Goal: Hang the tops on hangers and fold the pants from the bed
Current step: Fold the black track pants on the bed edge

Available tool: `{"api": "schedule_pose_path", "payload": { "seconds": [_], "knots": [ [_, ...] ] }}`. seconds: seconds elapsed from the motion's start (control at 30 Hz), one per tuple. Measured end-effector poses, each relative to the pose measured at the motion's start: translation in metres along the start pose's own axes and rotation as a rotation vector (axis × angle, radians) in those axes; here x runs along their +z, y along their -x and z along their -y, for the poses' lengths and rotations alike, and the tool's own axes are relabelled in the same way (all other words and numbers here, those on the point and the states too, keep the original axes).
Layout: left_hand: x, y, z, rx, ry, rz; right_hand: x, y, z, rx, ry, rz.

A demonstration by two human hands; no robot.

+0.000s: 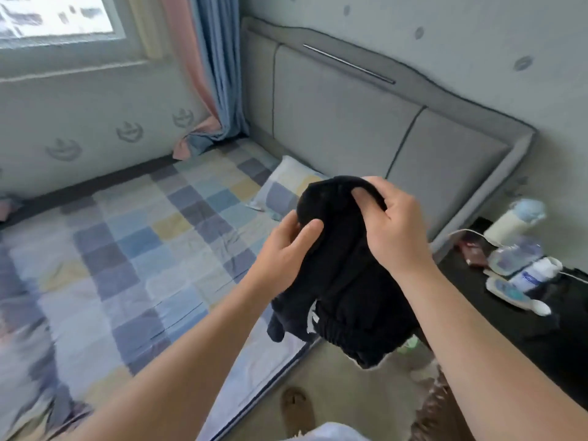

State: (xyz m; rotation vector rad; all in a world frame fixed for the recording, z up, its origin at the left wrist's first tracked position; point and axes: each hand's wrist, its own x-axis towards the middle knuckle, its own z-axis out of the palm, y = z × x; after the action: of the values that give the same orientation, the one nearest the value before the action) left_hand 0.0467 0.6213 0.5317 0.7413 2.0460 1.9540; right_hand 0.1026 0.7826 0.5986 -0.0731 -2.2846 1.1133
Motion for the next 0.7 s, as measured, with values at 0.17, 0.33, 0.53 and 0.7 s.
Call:
{"api": "schedule_pose_path", "payload": {
  "seconds": [0.17, 0.33, 0.53, 0.7],
  "knots": [
    [-0.035, -0.004, 0.025, -0.166, -0.067, -0.138, 0.045, -0.064, 0.003, -0.099, -0.168, 0.136],
    [-0.074, 0.001, 0.029, -0.231, -0.108, -0.484, 0.105, -0.108, 0.003, -0.147, -0.291, 0.319],
    [-0.124, 0.024, 0.02, -0.271, -0.04, -0.822, 0.186, -0.133, 0.015, -0.158, -0.409, 0.533],
    [-0.163, 0.041, 0.007, -0.273, -0.03, -1.022, 0.242, -0.126, 0.025, -0.118, -0.411, 0.637]
  ]
}}
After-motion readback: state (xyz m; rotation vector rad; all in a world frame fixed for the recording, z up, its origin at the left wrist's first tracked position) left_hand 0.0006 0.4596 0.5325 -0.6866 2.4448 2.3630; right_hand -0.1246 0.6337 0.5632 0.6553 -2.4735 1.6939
